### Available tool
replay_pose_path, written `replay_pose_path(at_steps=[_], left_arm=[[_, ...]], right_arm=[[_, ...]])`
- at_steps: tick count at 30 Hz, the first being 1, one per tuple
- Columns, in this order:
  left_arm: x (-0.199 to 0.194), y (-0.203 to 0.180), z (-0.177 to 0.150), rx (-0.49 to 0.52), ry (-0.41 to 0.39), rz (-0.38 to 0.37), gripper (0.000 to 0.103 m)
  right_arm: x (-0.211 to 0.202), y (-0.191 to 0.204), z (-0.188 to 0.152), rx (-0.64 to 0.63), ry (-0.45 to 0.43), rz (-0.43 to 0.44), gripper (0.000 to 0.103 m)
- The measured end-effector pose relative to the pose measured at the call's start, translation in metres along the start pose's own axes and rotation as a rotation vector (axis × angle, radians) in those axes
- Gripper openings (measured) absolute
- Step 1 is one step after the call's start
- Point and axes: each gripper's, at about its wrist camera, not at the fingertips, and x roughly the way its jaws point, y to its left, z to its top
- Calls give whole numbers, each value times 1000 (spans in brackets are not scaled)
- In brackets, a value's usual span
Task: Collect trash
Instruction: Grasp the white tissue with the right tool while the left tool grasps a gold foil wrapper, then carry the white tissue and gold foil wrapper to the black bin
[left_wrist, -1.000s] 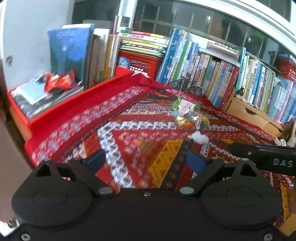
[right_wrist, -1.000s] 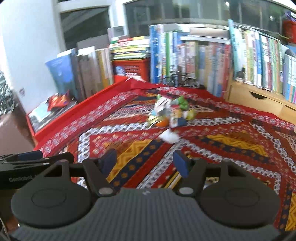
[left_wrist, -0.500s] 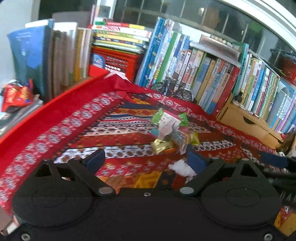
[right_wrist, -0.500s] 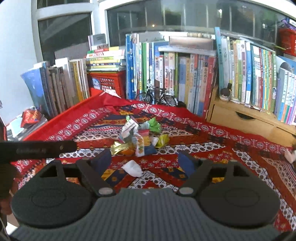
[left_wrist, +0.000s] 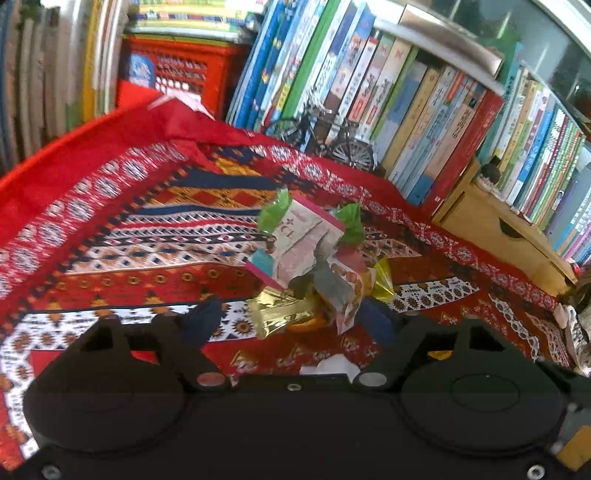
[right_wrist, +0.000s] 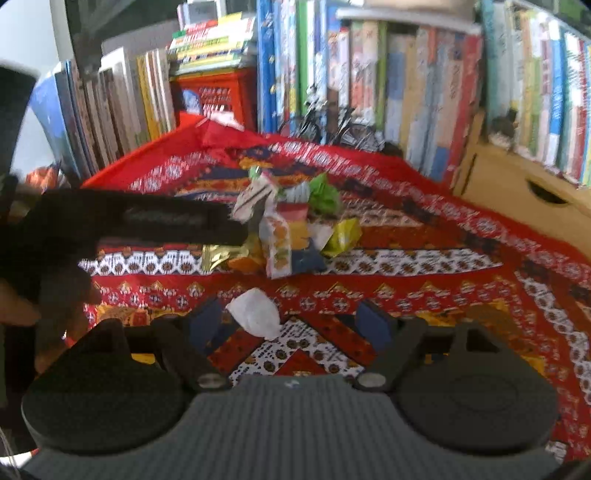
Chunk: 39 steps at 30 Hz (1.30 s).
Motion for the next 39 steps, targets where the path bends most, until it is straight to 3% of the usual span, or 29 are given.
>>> replay_pose_path(at_steps=[7,9,10,13,15,17,19,39], left_arm=[[30,0,4,10,38,14,63],[34,2,3,5,52,16,43],[35,3,2,2,59,15,40],[30,3,-2,-9,47,7,36],[22,0,-5,16,35,3,30],[15,-4,-7,40,22,13,29],[9,-7,-8,59,12,19,28],[-41,5,-26,-11,-36,43,26]], right_arm=[[31,10,-3,-39,39,15,87],[36,11,-4,-37,48,27,85],[38,11,-4,-35,51,33,84],[42,12,-4,-39,59,46,74],[43,13,-4,-46,65,48,58],[44,12,-4,-46,75,57,43],[42,11,-5,-42,71,67,35],[10,14,-12,-8,38,57,31]])
